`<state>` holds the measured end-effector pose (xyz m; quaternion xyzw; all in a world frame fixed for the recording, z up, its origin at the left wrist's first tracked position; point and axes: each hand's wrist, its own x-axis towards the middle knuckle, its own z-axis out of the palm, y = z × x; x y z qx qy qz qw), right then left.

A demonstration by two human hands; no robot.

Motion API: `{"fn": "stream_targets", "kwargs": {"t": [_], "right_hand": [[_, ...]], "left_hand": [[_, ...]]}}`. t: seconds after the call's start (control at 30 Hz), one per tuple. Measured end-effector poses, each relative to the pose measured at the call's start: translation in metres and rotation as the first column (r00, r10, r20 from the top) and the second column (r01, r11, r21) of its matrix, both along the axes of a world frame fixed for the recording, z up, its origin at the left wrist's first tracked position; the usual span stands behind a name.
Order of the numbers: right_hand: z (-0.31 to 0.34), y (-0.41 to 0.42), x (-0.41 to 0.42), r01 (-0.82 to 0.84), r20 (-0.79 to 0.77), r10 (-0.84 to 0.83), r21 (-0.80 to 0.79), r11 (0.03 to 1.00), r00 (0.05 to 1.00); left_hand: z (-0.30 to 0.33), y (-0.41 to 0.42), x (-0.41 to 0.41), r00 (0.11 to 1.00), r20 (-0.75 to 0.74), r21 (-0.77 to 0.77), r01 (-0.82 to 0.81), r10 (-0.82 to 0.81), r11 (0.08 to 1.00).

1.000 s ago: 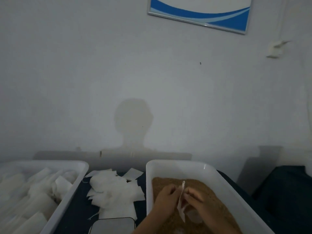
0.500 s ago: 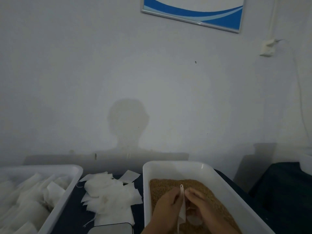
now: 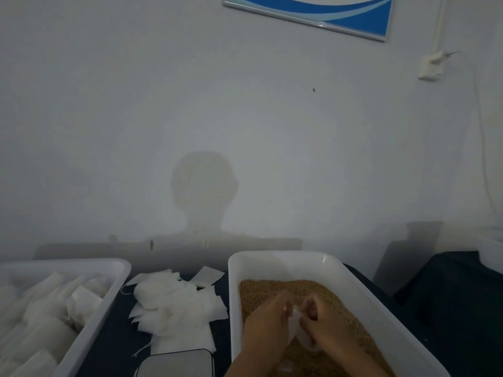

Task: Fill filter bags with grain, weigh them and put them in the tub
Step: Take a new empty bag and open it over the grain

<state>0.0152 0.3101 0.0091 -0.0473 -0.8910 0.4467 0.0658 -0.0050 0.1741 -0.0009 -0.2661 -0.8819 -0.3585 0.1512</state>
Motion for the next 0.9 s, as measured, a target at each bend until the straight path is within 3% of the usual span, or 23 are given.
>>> {"fn": "stream_targets", "kwargs": {"t": [0.17, 0.3, 0.33, 0.4, 0.5, 0.57, 0.63, 0.7, 0.9], "right_hand": [[0.003, 0.002, 0.001, 0.074, 0.016, -0.072, -0.162, 0.984, 0.997], [0.005, 0.002, 0.003, 0.184, 0.021, -0.184, -0.227, 0.956, 0.983], [0.004, 0.003, 0.002, 0.217, 0.015, -0.218, -0.166, 0.962, 0.976], [0.002, 0.006, 0.002, 0.277, -0.012, -0.278, 0.157, 0.948, 0.960], [-0.004, 0.013, 0.006, 0.184, 0.125, -0.304, 0.565, 0.804, 0.944], [-0.009, 0.014, 0.006, 0.047, 0.281, -0.300, 0.653, 0.756, 0.912], [-0.009, 0.013, 0.010, -0.013, 0.320, -0.293, 0.696, 0.718, 0.901], [-0.007, 0.014, 0.009, -0.017, 0.288, -0.290, 0.737, 0.676, 0.913], [0.017, 0.021, 0.013, 0.079, 0.116, -0.237, 0.730, 0.679, 0.964]], "left_hand": [[-0.003, 0.004, 0.004, 1.000, -0.020, -0.249, 0.015, -0.021, 0.968], [-0.001, 0.004, 0.006, 0.997, -0.071, -0.217, -0.002, -0.013, 0.976], [0.000, 0.003, 0.006, 0.995, -0.094, -0.177, -0.035, 0.018, 0.984], [0.003, 0.001, 0.006, 0.984, -0.139, -0.081, -0.120, 0.108, 0.989], [0.005, -0.001, 0.006, 0.972, -0.169, -0.040, -0.170, 0.161, 0.985], [0.004, -0.001, 0.007, 0.980, -0.123, -0.066, -0.163, 0.154, 0.984], [0.002, 0.000, 0.007, 0.987, -0.048, -0.094, -0.156, 0.152, 0.983], [-0.001, 0.001, 0.007, 0.991, 0.008, -0.122, -0.129, 0.131, 0.984], [-0.004, -0.001, 0.009, 0.995, 0.050, -0.182, -0.078, 0.089, 0.980]]}}
